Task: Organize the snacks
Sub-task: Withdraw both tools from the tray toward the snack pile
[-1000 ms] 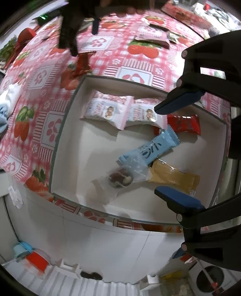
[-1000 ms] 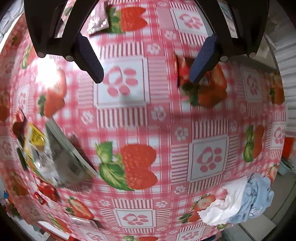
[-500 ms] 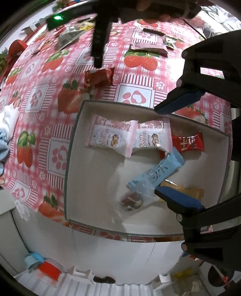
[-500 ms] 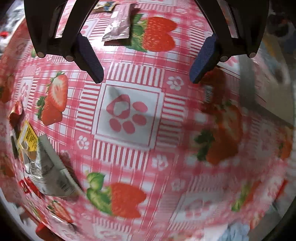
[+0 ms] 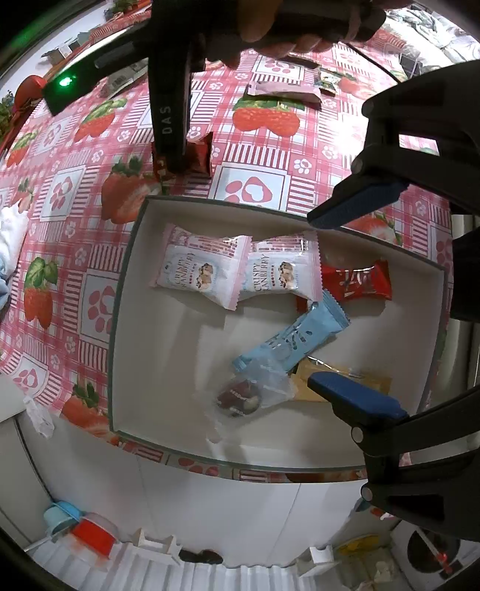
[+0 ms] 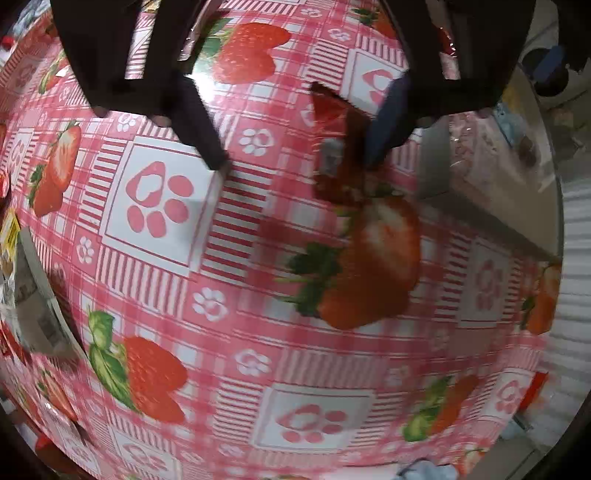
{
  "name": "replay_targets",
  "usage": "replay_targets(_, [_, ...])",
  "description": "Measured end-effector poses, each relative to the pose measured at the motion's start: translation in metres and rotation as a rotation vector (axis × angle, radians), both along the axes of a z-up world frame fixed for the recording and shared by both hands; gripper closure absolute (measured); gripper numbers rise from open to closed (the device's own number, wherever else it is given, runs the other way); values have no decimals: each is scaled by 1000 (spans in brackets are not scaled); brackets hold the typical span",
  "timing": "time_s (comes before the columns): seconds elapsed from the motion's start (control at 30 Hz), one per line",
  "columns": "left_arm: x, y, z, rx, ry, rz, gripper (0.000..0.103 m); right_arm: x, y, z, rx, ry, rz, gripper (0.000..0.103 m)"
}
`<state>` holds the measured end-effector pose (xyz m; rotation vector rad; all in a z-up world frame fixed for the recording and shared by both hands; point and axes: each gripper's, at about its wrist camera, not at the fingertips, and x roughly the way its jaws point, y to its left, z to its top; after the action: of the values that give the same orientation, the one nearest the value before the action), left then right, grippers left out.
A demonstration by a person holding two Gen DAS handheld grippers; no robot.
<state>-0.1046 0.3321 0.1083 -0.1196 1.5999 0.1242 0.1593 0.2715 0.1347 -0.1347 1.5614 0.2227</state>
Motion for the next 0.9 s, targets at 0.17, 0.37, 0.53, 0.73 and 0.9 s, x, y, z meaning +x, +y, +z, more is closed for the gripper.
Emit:
replay_targets(0.17, [-1, -11, 4, 0, -5, -24, 21, -38, 20, -3, 34, 24, 36, 66])
replay_targets(0.37, [-2, -31, 4, -9, 2, -75, 21, -88, -20, -15, 78, 74, -21, 66])
replay_targets(0.53, [-7, -56, -2, -22, 22, -130, 21, -137, -49, -21, 70, 127, -56, 66])
replay_targets(0.73, [-9, -91, -8, -24, 40, -207, 21, -161, -88, 12, 120, -7, -175, 5])
replay_targets(0.9, [-11, -124, -16, -34, 74, -260, 21, -176, -138, 25, 66, -11, -357, 1])
